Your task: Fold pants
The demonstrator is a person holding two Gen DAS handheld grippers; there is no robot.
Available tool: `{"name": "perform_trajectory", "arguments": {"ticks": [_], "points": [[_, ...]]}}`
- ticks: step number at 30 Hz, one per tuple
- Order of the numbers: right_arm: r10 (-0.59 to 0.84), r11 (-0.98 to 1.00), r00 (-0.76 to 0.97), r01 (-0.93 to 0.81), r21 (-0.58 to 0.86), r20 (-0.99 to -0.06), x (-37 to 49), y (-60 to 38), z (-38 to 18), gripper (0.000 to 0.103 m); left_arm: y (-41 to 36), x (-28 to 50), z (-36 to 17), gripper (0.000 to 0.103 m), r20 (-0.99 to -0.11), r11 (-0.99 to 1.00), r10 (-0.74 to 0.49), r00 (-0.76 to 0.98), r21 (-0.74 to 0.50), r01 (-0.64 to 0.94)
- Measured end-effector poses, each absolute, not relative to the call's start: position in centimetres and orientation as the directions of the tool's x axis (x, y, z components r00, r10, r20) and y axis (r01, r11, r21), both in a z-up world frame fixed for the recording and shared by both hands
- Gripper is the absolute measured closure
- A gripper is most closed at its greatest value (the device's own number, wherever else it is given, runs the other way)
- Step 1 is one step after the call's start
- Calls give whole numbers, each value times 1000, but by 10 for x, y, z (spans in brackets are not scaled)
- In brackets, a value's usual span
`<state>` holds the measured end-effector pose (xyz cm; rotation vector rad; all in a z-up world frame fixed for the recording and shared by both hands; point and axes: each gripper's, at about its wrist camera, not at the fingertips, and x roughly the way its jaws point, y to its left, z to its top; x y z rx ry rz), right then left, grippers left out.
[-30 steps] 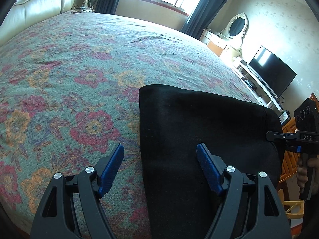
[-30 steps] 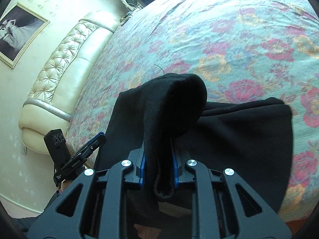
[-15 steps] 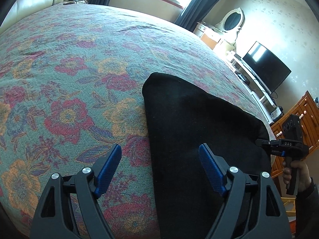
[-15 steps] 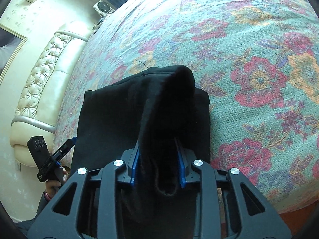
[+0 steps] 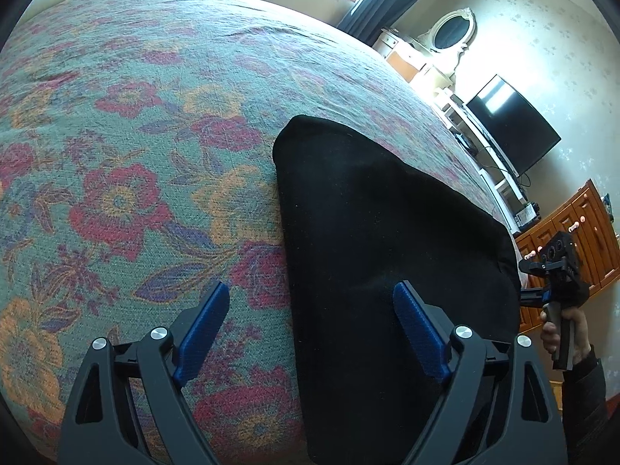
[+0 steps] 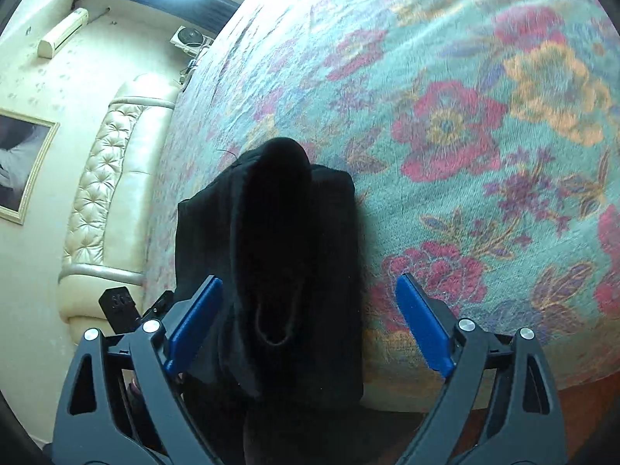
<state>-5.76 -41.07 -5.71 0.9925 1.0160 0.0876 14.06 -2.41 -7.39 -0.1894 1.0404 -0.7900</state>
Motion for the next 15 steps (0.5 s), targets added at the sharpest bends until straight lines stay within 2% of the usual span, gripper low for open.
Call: {"name": "perform_trajectory", "arguments": {"ticks": [5, 10, 15], "points": [[582, 510, 545, 334, 793, -604, -48, -408, -83, 10, -29, 145, -83, 17, -671, 641, -728, 142, -592, 488], [664, 455, 539, 259, 852, -519, -29, -404, -87, 8, -33, 159, -101, 16, -597, 541, -802, 13, -717, 439], [670, 520, 500, 211, 828, -549, -8, -384, -87, 8, -44, 172, -107, 16, -543, 490, -839, -20, -772, 406]]}}
